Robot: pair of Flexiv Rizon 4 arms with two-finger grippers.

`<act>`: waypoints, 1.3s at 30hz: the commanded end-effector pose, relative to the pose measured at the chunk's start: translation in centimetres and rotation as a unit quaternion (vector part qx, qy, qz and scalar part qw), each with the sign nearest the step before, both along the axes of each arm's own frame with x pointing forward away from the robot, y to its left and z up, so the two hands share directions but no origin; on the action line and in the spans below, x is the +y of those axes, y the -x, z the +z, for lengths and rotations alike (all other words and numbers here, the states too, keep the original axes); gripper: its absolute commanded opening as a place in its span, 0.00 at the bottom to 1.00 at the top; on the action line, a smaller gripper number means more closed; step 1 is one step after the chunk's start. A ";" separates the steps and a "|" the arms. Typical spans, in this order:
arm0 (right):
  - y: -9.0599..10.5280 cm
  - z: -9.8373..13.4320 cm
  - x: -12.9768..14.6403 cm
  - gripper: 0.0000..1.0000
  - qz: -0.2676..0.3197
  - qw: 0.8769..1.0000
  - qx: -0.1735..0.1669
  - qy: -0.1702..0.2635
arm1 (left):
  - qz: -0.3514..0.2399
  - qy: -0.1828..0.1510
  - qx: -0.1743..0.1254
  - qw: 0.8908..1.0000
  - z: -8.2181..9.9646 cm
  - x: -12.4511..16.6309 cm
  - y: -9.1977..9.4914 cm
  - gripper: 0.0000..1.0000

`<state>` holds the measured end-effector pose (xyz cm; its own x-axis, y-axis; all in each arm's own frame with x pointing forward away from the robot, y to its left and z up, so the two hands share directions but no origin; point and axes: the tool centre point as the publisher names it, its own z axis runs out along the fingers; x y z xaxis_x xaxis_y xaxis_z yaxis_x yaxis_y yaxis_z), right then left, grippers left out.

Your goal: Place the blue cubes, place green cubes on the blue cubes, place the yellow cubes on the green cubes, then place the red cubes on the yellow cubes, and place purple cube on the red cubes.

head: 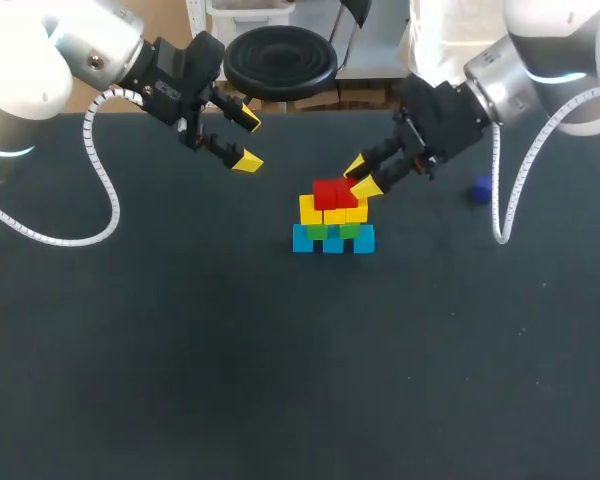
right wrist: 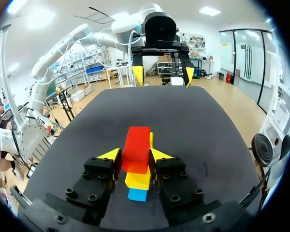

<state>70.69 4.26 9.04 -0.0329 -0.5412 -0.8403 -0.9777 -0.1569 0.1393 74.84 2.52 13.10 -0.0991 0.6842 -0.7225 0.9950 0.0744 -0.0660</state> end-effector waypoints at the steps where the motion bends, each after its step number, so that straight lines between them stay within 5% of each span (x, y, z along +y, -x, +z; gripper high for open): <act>1: 0.0 0.2 -0.1 1.00 0.001 1.000 0.000 -0.002 | -0.001 -0.001 0.001 1.000 0.0 0.0 -0.1 1.00; 18: 0.3 0.4 -1.1 1.00 -0.018 1.000 -0.003 -0.003 | -0.001 -0.001 0.001 1.000 0.0 0.0 -0.1 1.00; 19: 0.3 0.4 -1.2 0.93 -0.019 1.000 -0.003 -0.003 | -0.001 -0.001 0.001 1.000 0.0 0.0 -0.1 1.00; 20: 0.4 0.4 -1.4 0.53 -0.023 1.000 -0.004 -0.002 | -0.001 -0.001 0.001 1.000 0.0 0.0 -0.1 1.00; 27: 1.0 0.4 -2.1 0.00 -0.032 0.999 -0.008 0.000 | -0.001 -0.001 0.001 1.000 0.0 0.0 -0.1 1.00; 39: 0.8 -0.5 -2.3 0.00 -0.036 0.999 0.000 -0.002 | -0.001 -0.001 0.001 1.000 0.0 0.0 -0.1 1.00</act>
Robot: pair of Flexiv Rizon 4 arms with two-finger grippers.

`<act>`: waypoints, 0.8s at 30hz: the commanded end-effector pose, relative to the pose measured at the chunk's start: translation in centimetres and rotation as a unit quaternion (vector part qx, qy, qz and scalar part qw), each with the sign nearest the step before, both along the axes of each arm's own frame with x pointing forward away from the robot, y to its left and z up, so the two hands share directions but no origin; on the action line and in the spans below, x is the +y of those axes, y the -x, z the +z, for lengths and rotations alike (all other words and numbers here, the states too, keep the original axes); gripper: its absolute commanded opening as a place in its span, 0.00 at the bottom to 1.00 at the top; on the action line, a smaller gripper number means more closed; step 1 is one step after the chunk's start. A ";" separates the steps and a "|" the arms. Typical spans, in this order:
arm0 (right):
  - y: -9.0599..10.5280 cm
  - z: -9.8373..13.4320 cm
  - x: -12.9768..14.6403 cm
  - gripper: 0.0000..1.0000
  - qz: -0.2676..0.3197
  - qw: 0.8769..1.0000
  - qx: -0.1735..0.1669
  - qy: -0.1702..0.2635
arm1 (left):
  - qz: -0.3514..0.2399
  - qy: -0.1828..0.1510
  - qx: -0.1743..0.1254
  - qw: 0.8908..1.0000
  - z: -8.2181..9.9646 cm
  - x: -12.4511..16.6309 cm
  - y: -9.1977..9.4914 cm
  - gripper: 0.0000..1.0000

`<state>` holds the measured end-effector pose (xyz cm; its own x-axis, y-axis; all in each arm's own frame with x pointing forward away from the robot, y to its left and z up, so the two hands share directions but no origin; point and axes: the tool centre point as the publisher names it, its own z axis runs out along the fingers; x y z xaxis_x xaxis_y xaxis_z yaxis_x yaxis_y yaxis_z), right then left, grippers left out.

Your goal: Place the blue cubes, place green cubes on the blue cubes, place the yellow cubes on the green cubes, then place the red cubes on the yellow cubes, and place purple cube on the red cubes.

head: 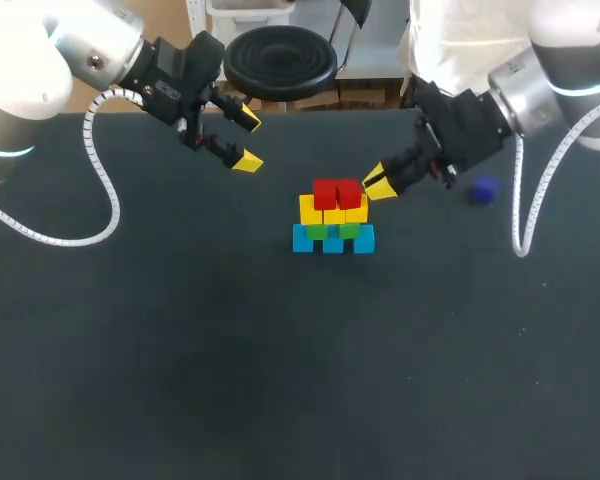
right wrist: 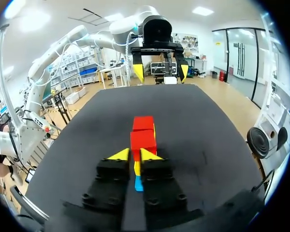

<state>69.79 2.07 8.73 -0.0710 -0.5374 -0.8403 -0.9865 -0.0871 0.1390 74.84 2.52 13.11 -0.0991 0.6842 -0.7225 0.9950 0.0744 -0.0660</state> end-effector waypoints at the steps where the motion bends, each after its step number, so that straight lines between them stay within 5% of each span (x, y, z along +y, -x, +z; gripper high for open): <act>1: -0.1 -0.2 -0.1 0.00 -0.001 1.000 0.000 -0.002 | -0.001 -0.001 0.001 1.000 0.0 0.0 -0.1 1.00; 24: -0.5 -0.6 0.6 0.00 0.011 1.000 0.006 -0.005 | -0.001 -0.001 0.001 1.000 0.0 0.0 -0.1 1.00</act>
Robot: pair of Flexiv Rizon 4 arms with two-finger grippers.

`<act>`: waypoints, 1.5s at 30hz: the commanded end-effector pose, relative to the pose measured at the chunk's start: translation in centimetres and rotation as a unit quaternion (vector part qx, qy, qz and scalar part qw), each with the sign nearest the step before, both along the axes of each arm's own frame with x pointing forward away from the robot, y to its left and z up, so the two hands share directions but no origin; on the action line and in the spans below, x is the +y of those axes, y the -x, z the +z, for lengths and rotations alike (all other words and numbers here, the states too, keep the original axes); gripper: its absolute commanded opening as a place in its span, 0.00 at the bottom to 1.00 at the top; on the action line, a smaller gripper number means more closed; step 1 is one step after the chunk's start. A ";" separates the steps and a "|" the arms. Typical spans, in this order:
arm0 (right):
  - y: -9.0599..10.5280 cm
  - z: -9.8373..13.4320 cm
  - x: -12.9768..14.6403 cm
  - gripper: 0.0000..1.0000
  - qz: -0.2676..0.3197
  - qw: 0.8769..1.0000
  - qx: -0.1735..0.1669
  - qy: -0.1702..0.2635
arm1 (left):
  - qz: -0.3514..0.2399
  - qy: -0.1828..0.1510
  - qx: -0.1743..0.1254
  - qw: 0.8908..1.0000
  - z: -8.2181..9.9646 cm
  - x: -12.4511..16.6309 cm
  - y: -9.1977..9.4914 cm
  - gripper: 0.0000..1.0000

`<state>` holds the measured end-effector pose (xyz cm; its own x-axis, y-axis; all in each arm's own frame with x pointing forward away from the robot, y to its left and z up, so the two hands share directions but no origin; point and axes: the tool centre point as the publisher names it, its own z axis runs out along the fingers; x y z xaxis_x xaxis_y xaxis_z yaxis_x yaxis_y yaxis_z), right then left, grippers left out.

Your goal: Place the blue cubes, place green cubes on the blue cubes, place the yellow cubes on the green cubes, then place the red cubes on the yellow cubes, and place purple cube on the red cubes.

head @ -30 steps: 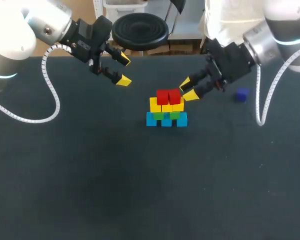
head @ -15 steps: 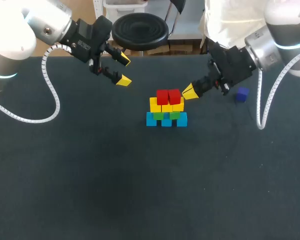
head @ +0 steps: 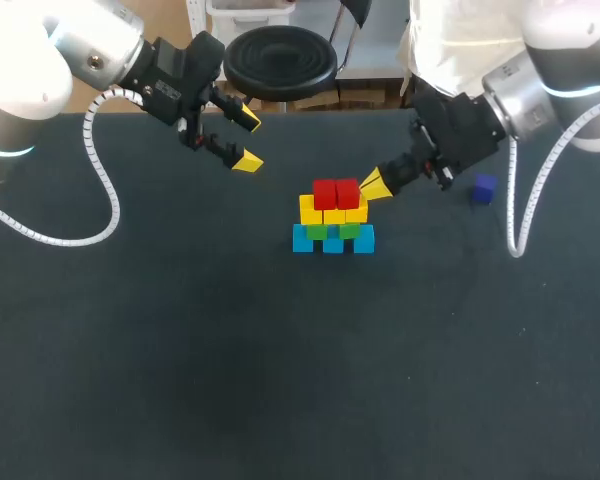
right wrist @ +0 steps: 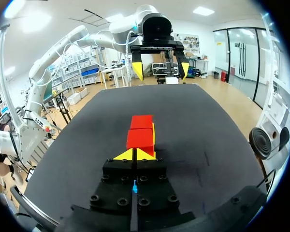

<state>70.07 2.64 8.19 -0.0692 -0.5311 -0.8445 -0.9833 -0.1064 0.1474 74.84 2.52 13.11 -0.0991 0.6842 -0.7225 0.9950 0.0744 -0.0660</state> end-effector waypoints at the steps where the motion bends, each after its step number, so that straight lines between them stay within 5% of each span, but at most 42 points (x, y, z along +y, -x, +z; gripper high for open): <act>1: -0.2 0.0 0.0 0.00 0.001 1.000 0.001 -0.001 | -0.001 -0.001 0.001 1.000 0.0 0.0 -0.1 1.00; 24: 0.4 0.2 0.1 0.00 -0.006 1.000 0.000 -0.003 | -0.001 -0.001 0.001 1.000 0.0 0.0 -0.1 1.00; 25: 0.5 0.3 -0.1 0.08 -0.010 1.000 0.000 -0.003 | -0.001 -0.001 0.001 1.000 0.0 0.0 -0.1 1.00; 27: 0.6 0.4 -0.5 0.48 -0.018 1.000 0.001 0.002 | -0.001 -0.001 0.001 1.000 0.0 0.0 -0.1 1.00; 28: 0.7 0.5 -0.8 1.00 -0.024 1.000 0.002 0.006 | -0.001 -0.001 0.001 1.000 0.0 0.0 -0.1 1.00; 45: 2.2 2.3 -8.7 1.00 -0.105 0.993 -0.014 0.058 | -0.001 -0.001 0.001 1.000 0.0 0.0 -0.1 1.00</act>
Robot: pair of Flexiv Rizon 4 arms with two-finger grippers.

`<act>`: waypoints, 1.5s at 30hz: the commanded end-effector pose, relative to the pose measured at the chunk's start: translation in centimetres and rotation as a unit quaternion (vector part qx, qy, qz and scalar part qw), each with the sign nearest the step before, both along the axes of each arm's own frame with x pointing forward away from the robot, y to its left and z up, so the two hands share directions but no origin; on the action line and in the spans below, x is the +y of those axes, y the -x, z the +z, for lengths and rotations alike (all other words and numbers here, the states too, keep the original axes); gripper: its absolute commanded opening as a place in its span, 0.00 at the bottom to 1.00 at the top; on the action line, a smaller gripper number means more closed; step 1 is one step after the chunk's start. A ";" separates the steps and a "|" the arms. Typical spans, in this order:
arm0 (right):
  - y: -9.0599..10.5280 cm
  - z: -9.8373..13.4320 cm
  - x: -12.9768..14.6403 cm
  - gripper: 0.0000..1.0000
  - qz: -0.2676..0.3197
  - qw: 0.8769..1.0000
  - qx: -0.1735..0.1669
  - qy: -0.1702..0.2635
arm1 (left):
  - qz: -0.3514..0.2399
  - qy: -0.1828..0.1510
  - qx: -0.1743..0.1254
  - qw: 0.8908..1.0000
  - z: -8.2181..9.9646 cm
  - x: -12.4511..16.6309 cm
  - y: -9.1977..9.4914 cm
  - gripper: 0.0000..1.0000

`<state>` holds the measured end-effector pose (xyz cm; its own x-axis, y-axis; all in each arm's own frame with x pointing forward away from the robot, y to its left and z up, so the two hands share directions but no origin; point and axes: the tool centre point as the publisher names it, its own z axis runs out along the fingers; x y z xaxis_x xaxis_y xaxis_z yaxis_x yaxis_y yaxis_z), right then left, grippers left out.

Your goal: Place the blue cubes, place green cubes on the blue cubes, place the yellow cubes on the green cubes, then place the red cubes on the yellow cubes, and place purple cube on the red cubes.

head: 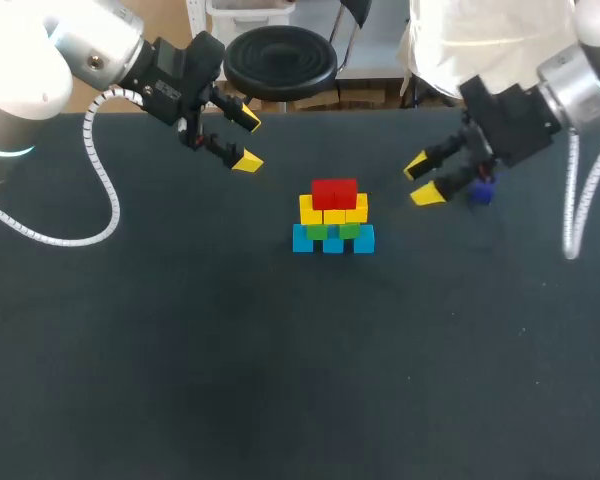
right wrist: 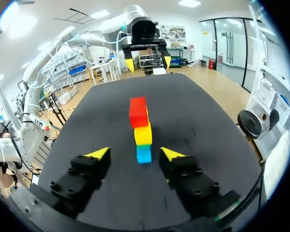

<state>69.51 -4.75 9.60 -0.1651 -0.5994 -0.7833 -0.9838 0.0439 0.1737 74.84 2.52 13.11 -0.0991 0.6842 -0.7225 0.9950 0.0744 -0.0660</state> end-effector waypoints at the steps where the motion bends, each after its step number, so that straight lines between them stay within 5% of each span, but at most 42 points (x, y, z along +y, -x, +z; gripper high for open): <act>1: 1.7 0.9 -1.6 1.00 -0.036 0.999 -0.028 0.010 | -0.001 -0.001 0.001 1.000 0.0 0.0 -0.1 1.00; 25: 1.3 0.1 -3.4 1.00 -0.039 0.999 -0.035 -0.007 | -0.001 -0.001 0.001 1.000 0.0 0.0 -0.1 1.00; 31: 0.5 0.1 -7.8 1.00 -0.096 0.994 -0.044 0.010 | -0.001 -0.001 0.001 1.000 0.0 0.0 -0.1 1.00; 45: -2.9 -2.6 -12.0 1.00 -0.112 0.993 -0.033 0.003 | -0.001 -0.001 0.001 1.000 0.0 0.0 -0.1 1.00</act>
